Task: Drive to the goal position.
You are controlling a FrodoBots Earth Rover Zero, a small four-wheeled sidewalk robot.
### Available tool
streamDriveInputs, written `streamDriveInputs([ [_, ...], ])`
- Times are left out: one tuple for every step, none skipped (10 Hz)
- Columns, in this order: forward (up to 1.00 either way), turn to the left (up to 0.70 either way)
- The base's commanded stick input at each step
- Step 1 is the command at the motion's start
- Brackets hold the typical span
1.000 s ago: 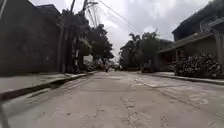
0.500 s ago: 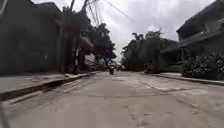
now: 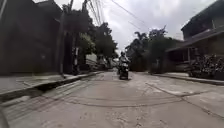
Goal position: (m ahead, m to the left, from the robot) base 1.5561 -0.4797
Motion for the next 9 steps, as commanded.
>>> streamDriveInputs([
  [0.96, 0.00],
  [0.96, 0.00],
  [0.97, 0.00],
  [0.98, 0.00],
  [0.98, 0.00],
  [0.98, 0.00],
  [0.98, 0.00],
  [0.98, 0.00],
  [0.99, 0.00],
])
